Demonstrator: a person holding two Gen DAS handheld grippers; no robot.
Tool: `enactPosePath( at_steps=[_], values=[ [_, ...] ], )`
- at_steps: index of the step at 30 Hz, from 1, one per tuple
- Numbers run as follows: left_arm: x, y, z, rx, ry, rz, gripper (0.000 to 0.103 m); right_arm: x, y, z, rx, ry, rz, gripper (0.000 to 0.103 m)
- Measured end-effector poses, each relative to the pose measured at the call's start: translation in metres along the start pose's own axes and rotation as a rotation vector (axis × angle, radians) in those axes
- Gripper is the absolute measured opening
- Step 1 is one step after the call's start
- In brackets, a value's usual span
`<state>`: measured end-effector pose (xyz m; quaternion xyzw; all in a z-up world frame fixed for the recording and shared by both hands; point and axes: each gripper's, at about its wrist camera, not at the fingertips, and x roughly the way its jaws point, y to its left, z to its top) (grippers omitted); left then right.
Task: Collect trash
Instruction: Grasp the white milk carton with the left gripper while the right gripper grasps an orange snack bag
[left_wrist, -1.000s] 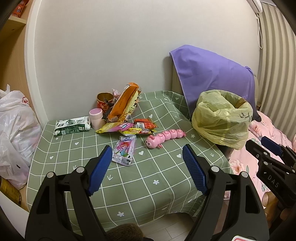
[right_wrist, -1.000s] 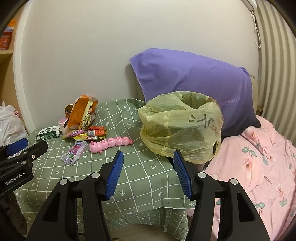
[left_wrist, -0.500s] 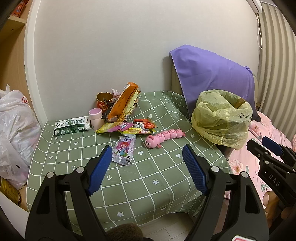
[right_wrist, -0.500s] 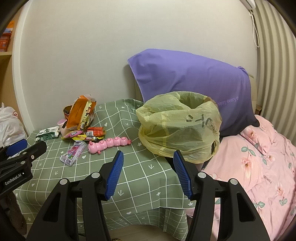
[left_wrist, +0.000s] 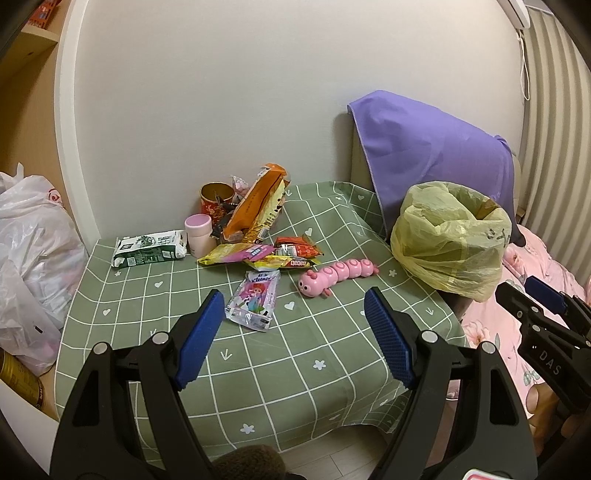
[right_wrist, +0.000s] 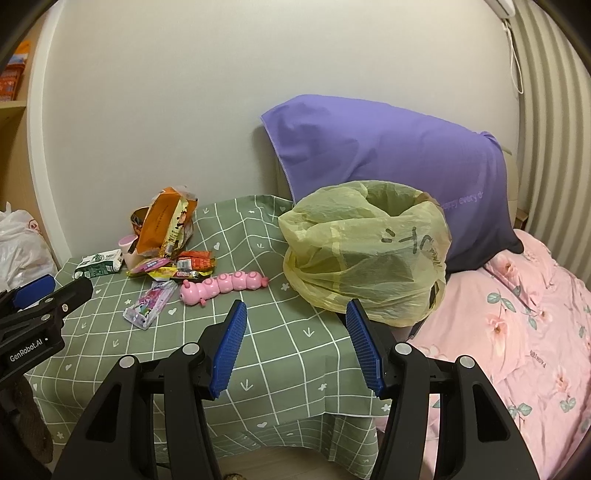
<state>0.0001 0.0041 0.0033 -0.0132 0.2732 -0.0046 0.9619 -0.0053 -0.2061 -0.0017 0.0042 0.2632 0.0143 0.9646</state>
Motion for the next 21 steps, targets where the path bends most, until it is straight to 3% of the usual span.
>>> enactPosePath(
  at_steps=[9,17,21],
  values=[
    [0.011,0.024,0.004,-0.024,0.0,0.045,0.075,0.02,0.013,0.005,-0.011,0.019,0.044,0.053],
    [0.045,0.087,0.014,-0.082,0.02,0.133,0.075,0.063,0.038,0.014,-0.041,0.059,0.113,0.053],
    [0.077,0.135,0.028,-0.135,0.04,0.133,0.077,0.088,0.055,0.022,-0.063,0.076,0.148,0.053]
  ],
)
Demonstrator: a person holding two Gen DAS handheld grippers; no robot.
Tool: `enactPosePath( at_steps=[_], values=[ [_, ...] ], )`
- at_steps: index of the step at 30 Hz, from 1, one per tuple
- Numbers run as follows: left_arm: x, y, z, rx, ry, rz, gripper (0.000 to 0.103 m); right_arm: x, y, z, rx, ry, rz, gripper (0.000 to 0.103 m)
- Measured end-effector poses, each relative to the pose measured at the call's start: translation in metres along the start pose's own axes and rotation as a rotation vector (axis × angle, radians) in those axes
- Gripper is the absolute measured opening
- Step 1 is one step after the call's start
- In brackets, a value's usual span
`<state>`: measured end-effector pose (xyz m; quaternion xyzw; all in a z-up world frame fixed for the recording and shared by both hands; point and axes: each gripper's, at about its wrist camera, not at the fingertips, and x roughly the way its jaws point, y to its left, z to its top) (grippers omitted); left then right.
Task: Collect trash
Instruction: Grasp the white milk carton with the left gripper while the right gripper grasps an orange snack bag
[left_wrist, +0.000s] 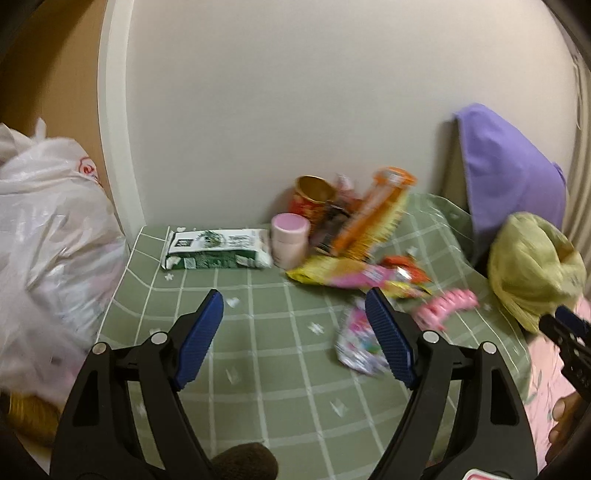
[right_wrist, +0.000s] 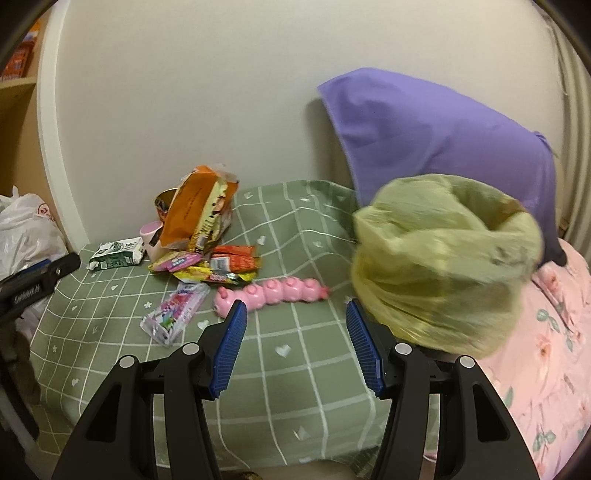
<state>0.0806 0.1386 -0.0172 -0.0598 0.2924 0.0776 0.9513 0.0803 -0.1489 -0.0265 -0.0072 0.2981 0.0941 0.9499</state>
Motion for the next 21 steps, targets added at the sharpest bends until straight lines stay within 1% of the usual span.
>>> enactPosePath(
  at_steps=[1,5,8,11,13,14,16,17,18,21],
  values=[
    [0.011,0.01,0.006,-0.005,0.006,-0.003,0.079,0.008,0.004,0.003,-0.007,0.006,0.009,0.053],
    [0.066,0.044,0.032,-0.008,0.065,-0.007,0.08,0.04,0.022,0.013,-0.031,0.033,0.042,0.053],
    [0.119,0.068,0.058,-0.012,0.117,-0.037,0.08,0.062,0.033,0.019,-0.058,0.064,0.061,0.053],
    [0.161,0.083,0.081,0.005,0.166,-0.056,0.081,0.079,0.04,0.027,-0.078,0.098,0.058,0.053],
    [0.192,0.097,0.096,-0.028,0.21,-0.065,0.08,0.087,0.041,0.035,-0.072,0.116,0.048,0.053],
    [0.204,0.104,0.1,-0.048,0.23,-0.082,0.08,0.09,0.04,0.039,-0.069,0.122,0.042,0.053],
    [0.229,0.115,0.103,-0.075,0.293,-0.113,0.08,0.094,0.039,0.045,-0.077,0.125,0.027,0.053],
    [0.235,0.118,0.102,-0.08,0.311,-0.118,0.08,0.095,0.038,0.048,-0.089,0.126,0.017,0.053],
    [0.24,0.121,0.099,-0.09,0.332,-0.122,0.08,0.096,0.037,0.051,-0.1,0.131,0.01,0.053],
    [0.236,0.124,0.088,-0.124,0.346,-0.122,0.08,0.098,0.031,0.061,-0.103,0.139,0.02,0.053]
  ],
)
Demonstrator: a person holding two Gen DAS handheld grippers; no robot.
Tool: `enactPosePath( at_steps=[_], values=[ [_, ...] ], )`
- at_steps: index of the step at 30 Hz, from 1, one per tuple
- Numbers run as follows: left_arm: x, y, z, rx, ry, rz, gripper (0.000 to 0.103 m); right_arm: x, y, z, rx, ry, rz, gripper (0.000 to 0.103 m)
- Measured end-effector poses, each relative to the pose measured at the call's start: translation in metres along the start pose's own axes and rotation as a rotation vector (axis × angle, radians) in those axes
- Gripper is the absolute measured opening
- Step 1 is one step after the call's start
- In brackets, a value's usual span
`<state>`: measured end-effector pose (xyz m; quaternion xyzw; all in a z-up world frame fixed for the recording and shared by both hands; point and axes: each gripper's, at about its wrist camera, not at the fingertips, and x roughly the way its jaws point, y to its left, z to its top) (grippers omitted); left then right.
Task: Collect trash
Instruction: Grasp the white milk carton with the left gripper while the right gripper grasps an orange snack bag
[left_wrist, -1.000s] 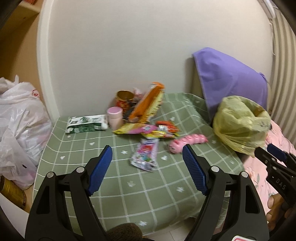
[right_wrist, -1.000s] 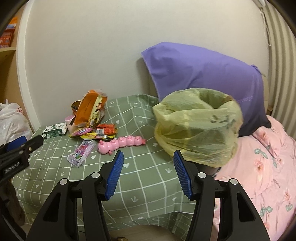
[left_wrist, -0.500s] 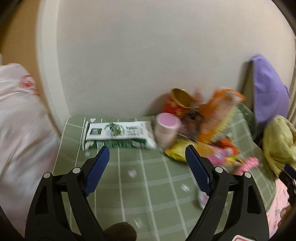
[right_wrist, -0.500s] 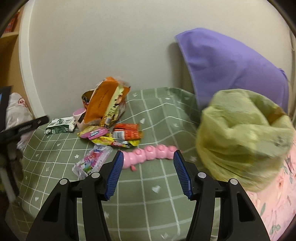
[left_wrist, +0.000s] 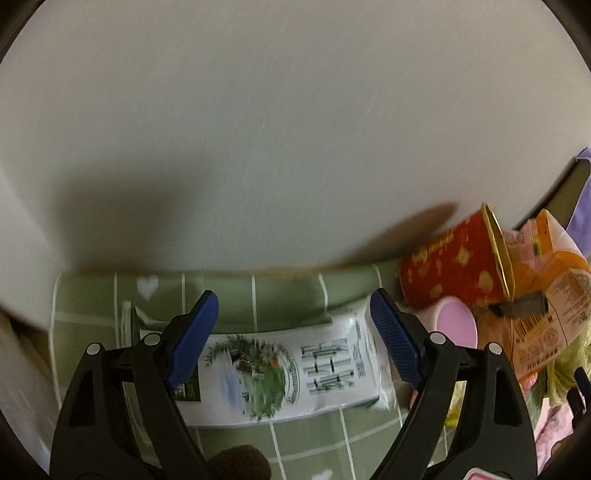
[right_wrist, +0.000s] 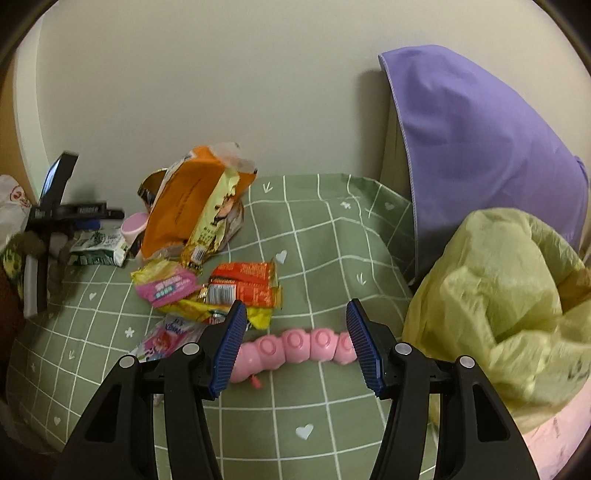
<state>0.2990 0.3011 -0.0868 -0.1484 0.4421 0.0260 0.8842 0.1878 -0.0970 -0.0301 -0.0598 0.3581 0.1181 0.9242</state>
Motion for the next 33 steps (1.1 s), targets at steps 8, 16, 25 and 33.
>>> enactPosePath(
  at_steps=[8,16,25,33],
  values=[
    [-0.033,-0.016,-0.066,0.0,-0.001,-0.056,0.08,0.038,0.005,0.023,-0.109,-0.026,0.07,0.053],
    [-0.045,-0.035,-0.096,0.105,0.086,-0.037,0.08,0.082,-0.008,0.032,-0.073,0.027,0.157,0.053],
    [-0.007,-0.023,-0.064,0.076,0.171,0.022,0.067,0.07,-0.022,0.032,-0.081,-0.007,0.13,0.053],
    [-0.033,-0.007,-0.053,0.012,0.133,-0.012,0.065,0.054,-0.022,0.049,-0.052,-0.044,0.133,0.053]
  ],
)
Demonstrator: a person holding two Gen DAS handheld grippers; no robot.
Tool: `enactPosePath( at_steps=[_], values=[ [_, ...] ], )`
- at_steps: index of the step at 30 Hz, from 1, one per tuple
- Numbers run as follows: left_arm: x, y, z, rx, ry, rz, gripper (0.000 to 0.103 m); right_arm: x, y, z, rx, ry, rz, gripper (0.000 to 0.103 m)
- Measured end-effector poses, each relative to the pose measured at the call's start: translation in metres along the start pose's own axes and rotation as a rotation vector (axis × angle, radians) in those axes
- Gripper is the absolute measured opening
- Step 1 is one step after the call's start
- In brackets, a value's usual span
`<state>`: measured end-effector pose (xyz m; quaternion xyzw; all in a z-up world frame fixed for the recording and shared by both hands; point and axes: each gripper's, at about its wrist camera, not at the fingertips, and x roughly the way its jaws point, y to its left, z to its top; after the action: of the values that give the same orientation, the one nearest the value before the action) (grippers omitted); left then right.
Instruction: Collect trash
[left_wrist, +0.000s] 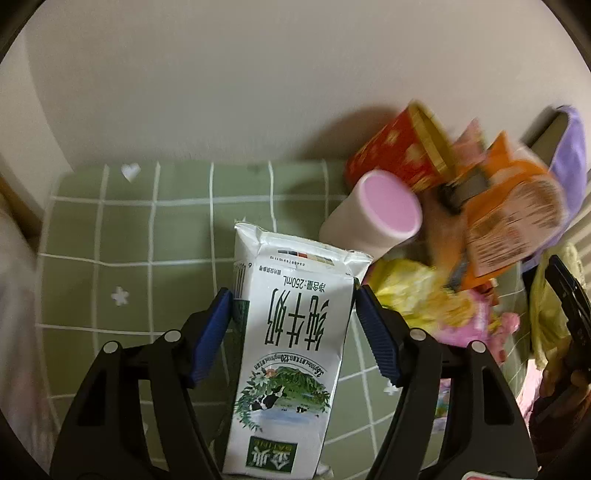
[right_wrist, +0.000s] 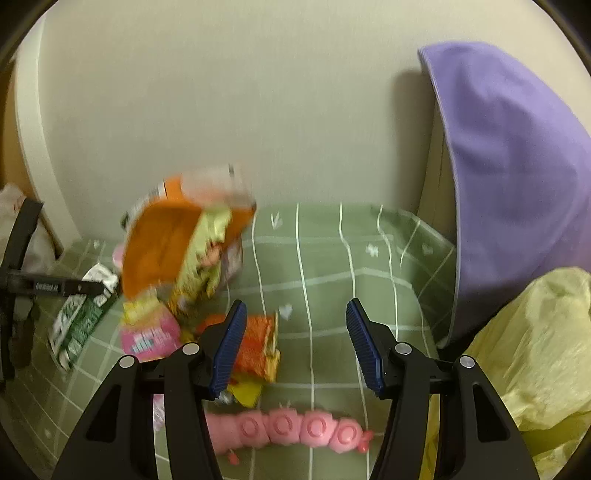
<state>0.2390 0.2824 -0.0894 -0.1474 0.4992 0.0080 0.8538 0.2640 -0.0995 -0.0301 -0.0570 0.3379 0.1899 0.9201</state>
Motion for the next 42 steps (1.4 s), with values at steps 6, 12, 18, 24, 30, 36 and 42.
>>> enactPosePath(
  at_steps=[6,12,18,24,30,36,42],
  values=[
    [-0.059,-0.012,-0.008,0.026,-0.16,0.019,0.065,-0.015,0.017,0.04,0.091,-0.076,0.068,0.053],
    [-0.088,-0.034,0.001,0.049,-0.281,-0.011,0.064,0.023,0.045,0.078,0.135,-0.048,0.123,0.053],
    [-0.1,-0.06,0.006,0.065,-0.348,-0.019,0.064,0.053,0.053,0.071,0.142,0.086,0.128,0.042],
    [-0.122,-0.076,0.01,0.083,-0.42,-0.029,0.064,0.025,0.043,0.078,0.081,0.059,0.154,0.015],
    [-0.138,-0.073,0.017,0.05,-0.405,-0.112,0.064,-0.011,0.026,0.091,0.079,-0.017,0.118,0.012],
    [-0.148,-0.091,0.023,0.114,-0.408,-0.155,0.064,-0.045,0.024,0.098,0.006,-0.099,0.025,0.012],
    [-0.137,-0.103,0.028,0.146,-0.376,-0.164,0.064,-0.046,0.037,0.088,-0.204,-0.063,-0.115,0.012]
  ],
)
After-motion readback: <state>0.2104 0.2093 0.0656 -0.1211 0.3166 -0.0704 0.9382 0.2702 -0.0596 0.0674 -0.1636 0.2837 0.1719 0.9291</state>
